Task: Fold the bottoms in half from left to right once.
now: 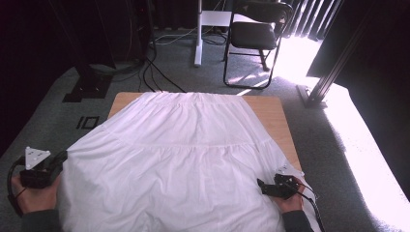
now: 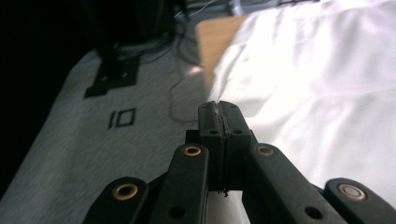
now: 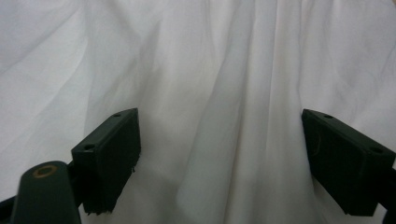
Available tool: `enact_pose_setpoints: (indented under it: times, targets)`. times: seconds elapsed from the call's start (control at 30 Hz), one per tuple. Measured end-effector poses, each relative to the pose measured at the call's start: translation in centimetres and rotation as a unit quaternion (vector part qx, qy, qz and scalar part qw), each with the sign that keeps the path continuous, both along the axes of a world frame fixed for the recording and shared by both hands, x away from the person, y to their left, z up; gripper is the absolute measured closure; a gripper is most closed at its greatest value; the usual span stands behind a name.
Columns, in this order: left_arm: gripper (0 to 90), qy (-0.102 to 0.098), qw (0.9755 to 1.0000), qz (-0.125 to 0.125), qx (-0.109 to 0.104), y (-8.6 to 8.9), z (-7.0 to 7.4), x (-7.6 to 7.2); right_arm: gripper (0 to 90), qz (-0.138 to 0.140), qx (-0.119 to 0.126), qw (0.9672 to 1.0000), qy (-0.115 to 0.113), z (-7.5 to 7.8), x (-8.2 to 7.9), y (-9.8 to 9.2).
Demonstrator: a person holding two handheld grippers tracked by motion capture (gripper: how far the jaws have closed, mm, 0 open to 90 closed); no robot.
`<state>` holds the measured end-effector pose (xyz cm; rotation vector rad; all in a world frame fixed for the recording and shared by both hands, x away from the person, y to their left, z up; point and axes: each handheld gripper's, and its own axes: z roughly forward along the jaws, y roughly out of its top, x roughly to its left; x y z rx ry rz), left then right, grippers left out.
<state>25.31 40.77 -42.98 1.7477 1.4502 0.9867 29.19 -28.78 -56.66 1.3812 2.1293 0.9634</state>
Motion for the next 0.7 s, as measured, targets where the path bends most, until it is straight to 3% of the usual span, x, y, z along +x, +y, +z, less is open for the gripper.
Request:
enact_pose_setpoints:
  times: [0.17, 0.33, 0.47, 0.7]
  targets:
    - [90.0, -0.014, 0.9980, -0.061, -0.006, -3.0, 2.4, 0.1, 14.1, 0.001, 0.004, 1.0000, 0.000, 0.0, 0.0, -0.1]
    - [90.0, -0.025, 0.9917, -0.126, -0.006, -6.9, 4.6, 0.8, 14.2, 0.002, 0.007, 1.0000, 0.001, 0.0, 0.1, -0.2]
    - [90.0, -0.033, 0.9837, -0.177, -0.013, -10.1, 6.0, 1.6, 14.2, 0.007, 0.003, 1.0000, 0.000, 0.0, 0.1, -0.2]
    - [90.0, -0.040, 0.9658, -0.256, -0.016, -15.9, 8.1, 3.4, 14.2, 0.012, 0.001, 0.9999, 0.000, 0.0, 0.1, -0.3]
